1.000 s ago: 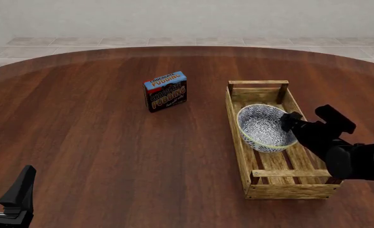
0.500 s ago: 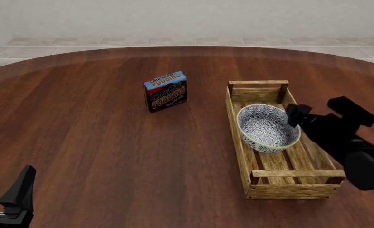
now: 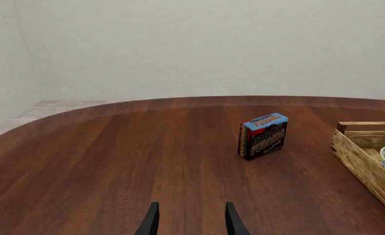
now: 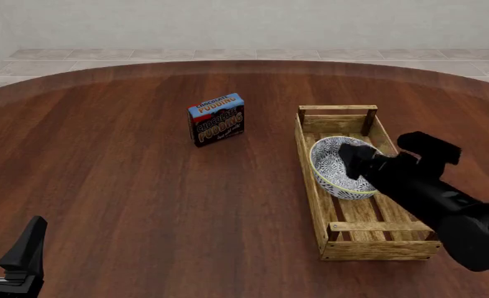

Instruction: Pick up the bowl on the left and put it in the tray.

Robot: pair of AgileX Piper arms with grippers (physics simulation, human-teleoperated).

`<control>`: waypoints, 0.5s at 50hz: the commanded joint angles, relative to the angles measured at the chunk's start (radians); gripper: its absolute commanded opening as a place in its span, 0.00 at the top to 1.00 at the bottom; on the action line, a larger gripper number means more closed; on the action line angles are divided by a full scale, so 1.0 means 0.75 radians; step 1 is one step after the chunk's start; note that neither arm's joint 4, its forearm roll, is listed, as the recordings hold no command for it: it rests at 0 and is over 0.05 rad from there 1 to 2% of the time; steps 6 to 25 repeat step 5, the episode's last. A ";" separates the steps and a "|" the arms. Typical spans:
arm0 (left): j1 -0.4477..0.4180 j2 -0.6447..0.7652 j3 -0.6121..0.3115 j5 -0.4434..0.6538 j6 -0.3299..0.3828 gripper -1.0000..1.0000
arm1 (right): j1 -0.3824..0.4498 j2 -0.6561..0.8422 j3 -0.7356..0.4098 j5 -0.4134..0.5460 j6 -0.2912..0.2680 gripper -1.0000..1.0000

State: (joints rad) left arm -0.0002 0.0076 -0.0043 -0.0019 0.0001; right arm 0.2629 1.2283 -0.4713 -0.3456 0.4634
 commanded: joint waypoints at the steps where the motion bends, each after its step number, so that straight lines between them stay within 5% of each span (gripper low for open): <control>1: 0.000 0.000 0.000 0.000 0.000 0.00 | 0.214 0.054 0.021 -0.046 -0.130 0.00; 4: 0.000 0.000 0.000 0.000 0.000 0.00 | 0.272 0.034 0.045 -0.042 -0.326 0.00; 5: 0.000 0.000 0.000 0.000 0.000 0.00 | 0.287 0.055 0.060 -0.058 -0.448 0.00; 25: 0.000 0.000 0.000 0.000 0.000 0.00 | 0.287 0.055 0.060 -0.058 -0.448 0.00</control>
